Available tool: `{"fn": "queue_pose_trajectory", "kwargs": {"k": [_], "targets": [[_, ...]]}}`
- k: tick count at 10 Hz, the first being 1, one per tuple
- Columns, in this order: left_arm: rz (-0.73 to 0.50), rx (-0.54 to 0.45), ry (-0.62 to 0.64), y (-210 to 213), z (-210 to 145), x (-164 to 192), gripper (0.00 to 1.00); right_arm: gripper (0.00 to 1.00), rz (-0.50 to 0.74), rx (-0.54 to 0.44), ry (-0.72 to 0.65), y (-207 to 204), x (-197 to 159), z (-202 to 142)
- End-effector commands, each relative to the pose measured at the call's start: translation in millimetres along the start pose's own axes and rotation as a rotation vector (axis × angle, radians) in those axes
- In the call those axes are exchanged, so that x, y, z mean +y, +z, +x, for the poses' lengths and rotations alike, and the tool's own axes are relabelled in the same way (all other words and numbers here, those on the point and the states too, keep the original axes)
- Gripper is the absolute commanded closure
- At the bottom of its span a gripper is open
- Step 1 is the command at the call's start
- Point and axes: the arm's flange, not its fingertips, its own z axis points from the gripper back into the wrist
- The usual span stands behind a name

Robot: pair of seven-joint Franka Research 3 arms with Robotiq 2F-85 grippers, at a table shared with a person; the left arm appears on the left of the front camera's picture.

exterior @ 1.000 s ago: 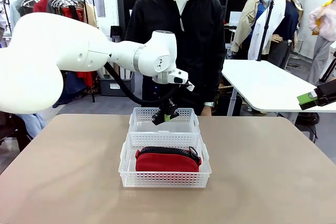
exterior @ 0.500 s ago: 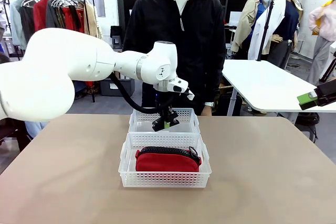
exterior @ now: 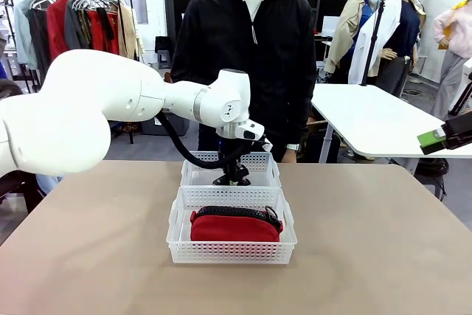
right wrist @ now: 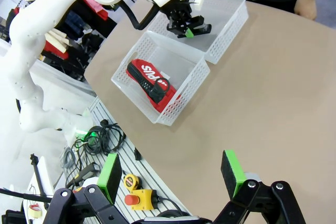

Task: Distribute items into two baskets.
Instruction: Place the picked Stapler into the Organizing basket as instructed by the person.

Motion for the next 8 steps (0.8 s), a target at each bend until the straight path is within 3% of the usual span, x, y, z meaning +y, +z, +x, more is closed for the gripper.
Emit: {"fn": "queue_pose_trajectory", "kwargs": {"k": [1, 3, 4, 8], "targets": [[0.019, 0.024, -0.016, 6.7, 4.4, 7.4, 1.0, 0.0, 0.018, -0.027, 0.015, -1.2, -0.5, 2.5], [0.003, 0.029, -0.008, 5.7, 3.9, 10.4, 0.98, 0.0, 0.018, -0.027, 0.015, -1.2, -0.5, 2.5], [-0.001, 0.032, -0.006, 5.8, 3.9, 11.8, 0.85, 0.0, 0.018, -0.027, 0.015, -1.2, -0.5, 2.5], [-0.004, 0.032, -0.012, 6.8, 4.0, 11.9, 0.07, 0.0, 0.018, -0.027, 0.015, -1.2, -0.5, 2.5]]}}
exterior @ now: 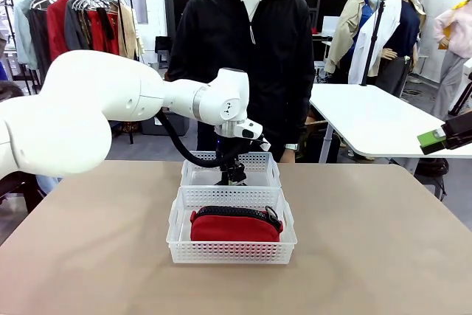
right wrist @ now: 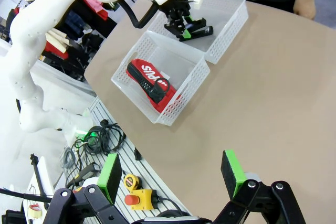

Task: Distribute items into two baskets.
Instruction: Place the picked Stapler into the Organizing basket as instructed by the person.

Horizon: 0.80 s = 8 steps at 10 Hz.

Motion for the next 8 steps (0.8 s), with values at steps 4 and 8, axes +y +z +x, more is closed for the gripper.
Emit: {"fn": "queue_pose_trajectory", "kwargs": {"k": [4, 8], "targets": [[0.031, 0.008, -0.008, 18, 2, 7, 0.0, 0.0, 0.018, -0.027, 0.015, -1, 0, 2], [0.052, -0.011, 0.027, 41, -9, 7, 0.0, 0.0, 0.018, -0.027, 0.015, -1, 0, 2]]}}
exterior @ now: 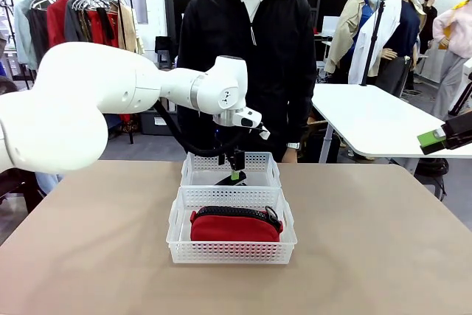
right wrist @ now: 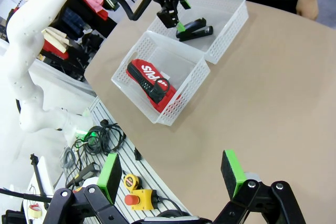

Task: Distribute items into two baskets.
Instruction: Place the picked Stapler into the Organizing basket as instructed by the person.

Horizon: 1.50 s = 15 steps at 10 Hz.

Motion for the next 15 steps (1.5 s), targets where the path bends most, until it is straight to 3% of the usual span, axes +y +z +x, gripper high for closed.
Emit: {"fn": "queue_pose_trajectory", "kwargs": {"k": [1, 15], "targets": [[0.024, 0.019, 0.01, 9.4, -7.7, 0.7, 0.0, 0.0, 0.018, -0.027, 0.015, -1.2, -0.4, 2.5], [0.002, -0.002, 0.002, 2.5, -1.1, 0.9, 0.0, 0.0, 0.018, -0.027, 0.015, -1.2, -0.4, 2.5]]}}
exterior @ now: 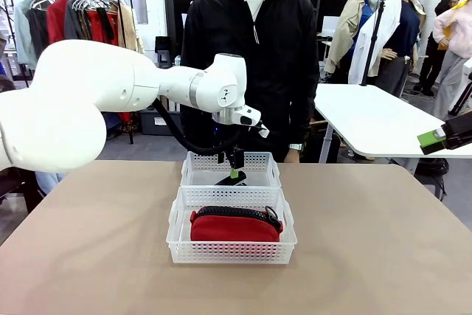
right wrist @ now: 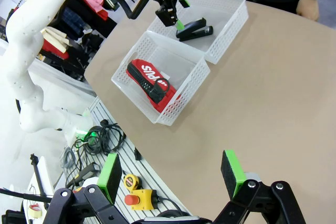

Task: Distribute items into two baskets.
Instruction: Place the picked Stapler into the Organizing basket as instructed by the person.

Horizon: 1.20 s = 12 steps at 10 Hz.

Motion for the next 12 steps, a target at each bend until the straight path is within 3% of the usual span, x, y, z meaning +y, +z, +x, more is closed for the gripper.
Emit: {"fn": "queue_pose_trajectory", "kwargs": {"k": [1, 3, 7, 12], "targets": [[-0.001, -0.074, 0.114, 26, -28, 9, 0.0, 0.0, 0.018, -0.027, 0.015, -1, 0, 3], [-0.022, -0.199, 0.294, 68, -98, 24, 0.0, 0.0, 0.018, -0.027, 0.015, -1, 0, 3], [-0.045, -0.352, 0.557, 128, -214, 52, 0.0, 0.0, 0.018, -0.027, 0.015, -1, 0, 3], [-0.203, -0.472, 0.783, 153, -332, 52, 0.0, 0.0, 0.018, -0.027, 0.015, -1, 0, 3]]}}
